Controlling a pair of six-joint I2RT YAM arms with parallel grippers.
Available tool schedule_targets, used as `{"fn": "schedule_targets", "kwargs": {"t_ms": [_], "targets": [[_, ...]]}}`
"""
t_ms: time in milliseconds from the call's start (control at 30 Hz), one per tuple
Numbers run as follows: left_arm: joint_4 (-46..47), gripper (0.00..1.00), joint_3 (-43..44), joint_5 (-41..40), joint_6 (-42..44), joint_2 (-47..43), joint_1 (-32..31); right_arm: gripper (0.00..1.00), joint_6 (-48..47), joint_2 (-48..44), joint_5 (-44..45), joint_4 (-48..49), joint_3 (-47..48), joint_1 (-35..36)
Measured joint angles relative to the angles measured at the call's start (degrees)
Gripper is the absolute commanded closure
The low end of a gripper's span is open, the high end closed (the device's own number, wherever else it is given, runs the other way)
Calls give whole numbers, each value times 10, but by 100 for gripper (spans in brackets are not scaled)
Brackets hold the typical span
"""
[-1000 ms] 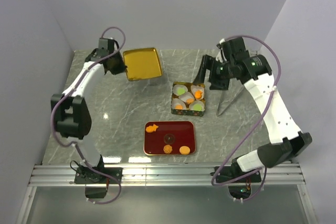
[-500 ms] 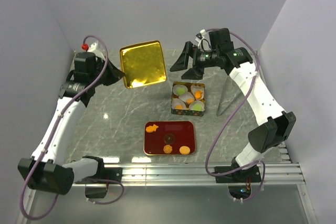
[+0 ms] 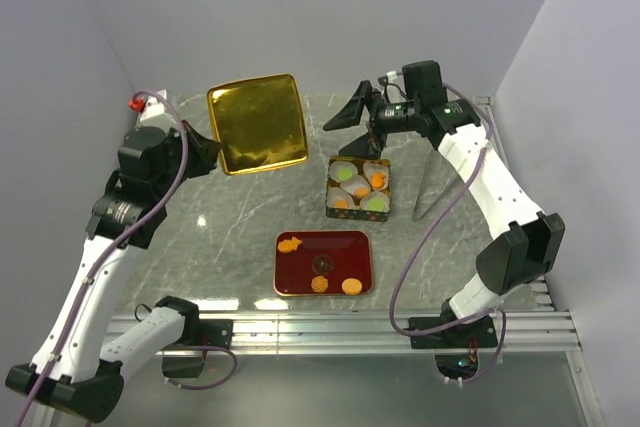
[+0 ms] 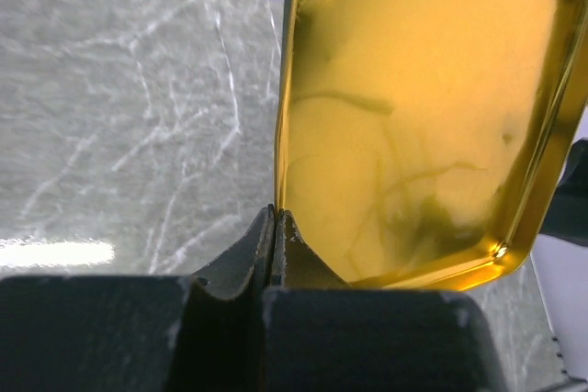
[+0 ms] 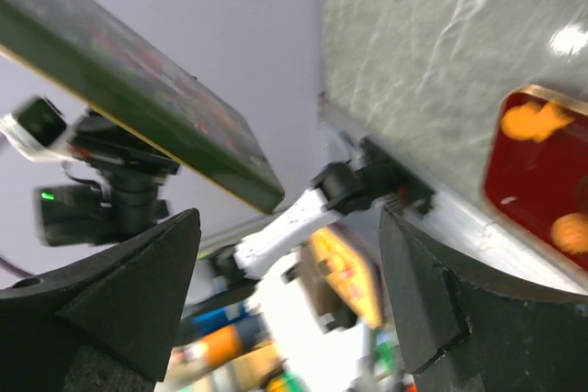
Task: Pack the cookies
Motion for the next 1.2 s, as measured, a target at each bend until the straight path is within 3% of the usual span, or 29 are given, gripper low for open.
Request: {"fn": "schedule_targets", "kwargs": {"t_ms": [200, 400, 700, 867, 1200], "targets": [[38, 99, -25, -70, 59, -25, -33, 15, 96, 16, -62, 28, -89, -2], [118, 100, -104, -124, 154, -80, -59, 15, 115, 79, -96, -4, -91, -2], [282, 100, -194, -129, 307, -171, -70, 14, 220, 97, -115, 38, -52, 2], [346, 100, -208, -120, 396, -192, -71, 10, 267, 143, -132, 47, 28, 23], [365, 100, -208, -77, 504, -192, -73, 8, 335, 191, -155, 61, 81, 73]]}}
